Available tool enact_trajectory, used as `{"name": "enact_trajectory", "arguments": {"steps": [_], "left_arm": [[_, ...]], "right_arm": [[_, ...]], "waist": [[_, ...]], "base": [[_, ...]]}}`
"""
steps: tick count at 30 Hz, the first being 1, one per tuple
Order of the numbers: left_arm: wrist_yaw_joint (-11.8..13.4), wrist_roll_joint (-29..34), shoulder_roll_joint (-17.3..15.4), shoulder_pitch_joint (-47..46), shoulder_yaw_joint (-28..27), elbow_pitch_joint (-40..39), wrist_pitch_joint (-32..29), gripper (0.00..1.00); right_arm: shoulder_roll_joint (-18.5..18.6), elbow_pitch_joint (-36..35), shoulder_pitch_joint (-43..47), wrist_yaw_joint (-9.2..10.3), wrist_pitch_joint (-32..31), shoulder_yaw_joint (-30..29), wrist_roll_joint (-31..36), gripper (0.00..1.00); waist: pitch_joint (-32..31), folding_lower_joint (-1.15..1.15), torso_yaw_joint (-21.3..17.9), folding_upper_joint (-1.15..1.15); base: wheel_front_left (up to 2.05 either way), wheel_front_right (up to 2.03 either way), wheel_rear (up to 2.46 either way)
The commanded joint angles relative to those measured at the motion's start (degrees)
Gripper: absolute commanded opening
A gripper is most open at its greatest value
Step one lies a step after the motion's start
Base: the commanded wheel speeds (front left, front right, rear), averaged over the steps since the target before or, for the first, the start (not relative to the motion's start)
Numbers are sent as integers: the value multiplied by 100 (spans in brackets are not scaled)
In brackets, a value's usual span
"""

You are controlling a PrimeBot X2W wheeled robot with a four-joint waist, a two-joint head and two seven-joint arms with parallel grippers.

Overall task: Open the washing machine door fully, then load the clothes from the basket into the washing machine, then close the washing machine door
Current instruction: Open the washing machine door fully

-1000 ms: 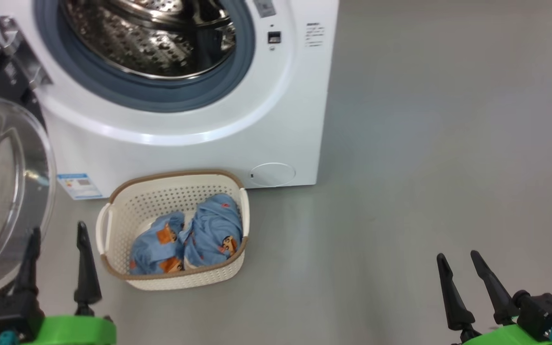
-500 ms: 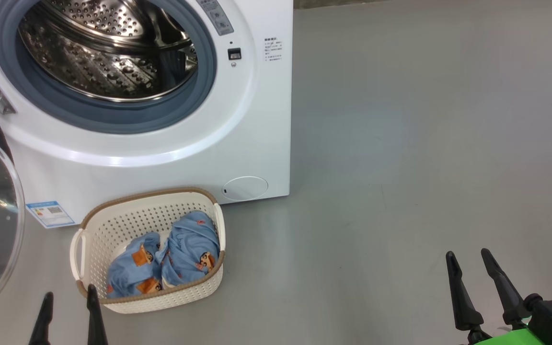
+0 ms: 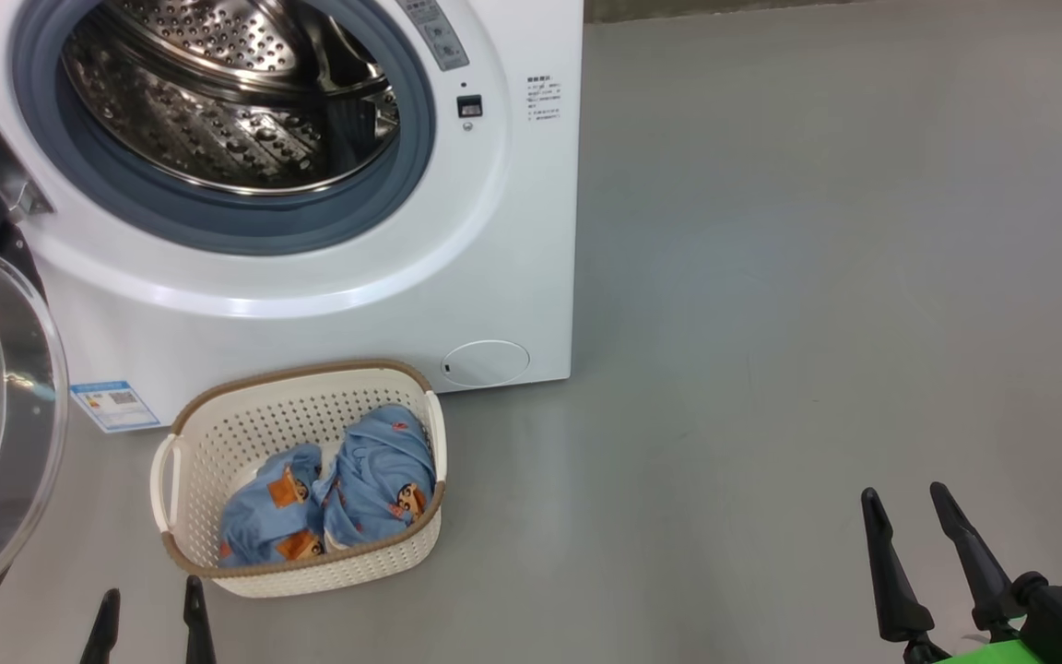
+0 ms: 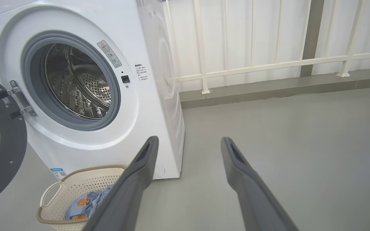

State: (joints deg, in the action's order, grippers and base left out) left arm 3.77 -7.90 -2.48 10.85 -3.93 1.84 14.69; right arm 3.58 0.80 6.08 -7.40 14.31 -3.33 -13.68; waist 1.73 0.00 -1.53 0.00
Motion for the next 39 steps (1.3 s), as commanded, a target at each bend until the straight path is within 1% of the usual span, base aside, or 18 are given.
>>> {"name": "enact_trajectory", "arguments": {"steps": [1,10,21,27,39], "left_arm": [[9,-14,-75,-83,-159,-156,30,100],[-18,-92,-74,-19,-87,-136,21,100],[45,-61,-124,-53,0,-93,-14,100],[-16,-109,-209,-118,-13,2,-2,100],[-22,-132,-237,-165,17,102,18,100]], "right_arm": [[36,-169,-61,-9,68,101,79,100],[33,-184,-62,-9,69,110,122,100],[49,-134,-43,-9,28,103,131,100],[51,-118,-45,-9,22,118,128,100],[43,-79,-56,-9,5,130,133,100]], "waist": [[13,0,23,0],[-2,0,85,0],[-93,0,89,0],[-108,0,102,0],[-133,0,131,0]], "base": [[0,0,0],[0,0,0],[0,0,0],[0,0,0],[0,0,0]]}}
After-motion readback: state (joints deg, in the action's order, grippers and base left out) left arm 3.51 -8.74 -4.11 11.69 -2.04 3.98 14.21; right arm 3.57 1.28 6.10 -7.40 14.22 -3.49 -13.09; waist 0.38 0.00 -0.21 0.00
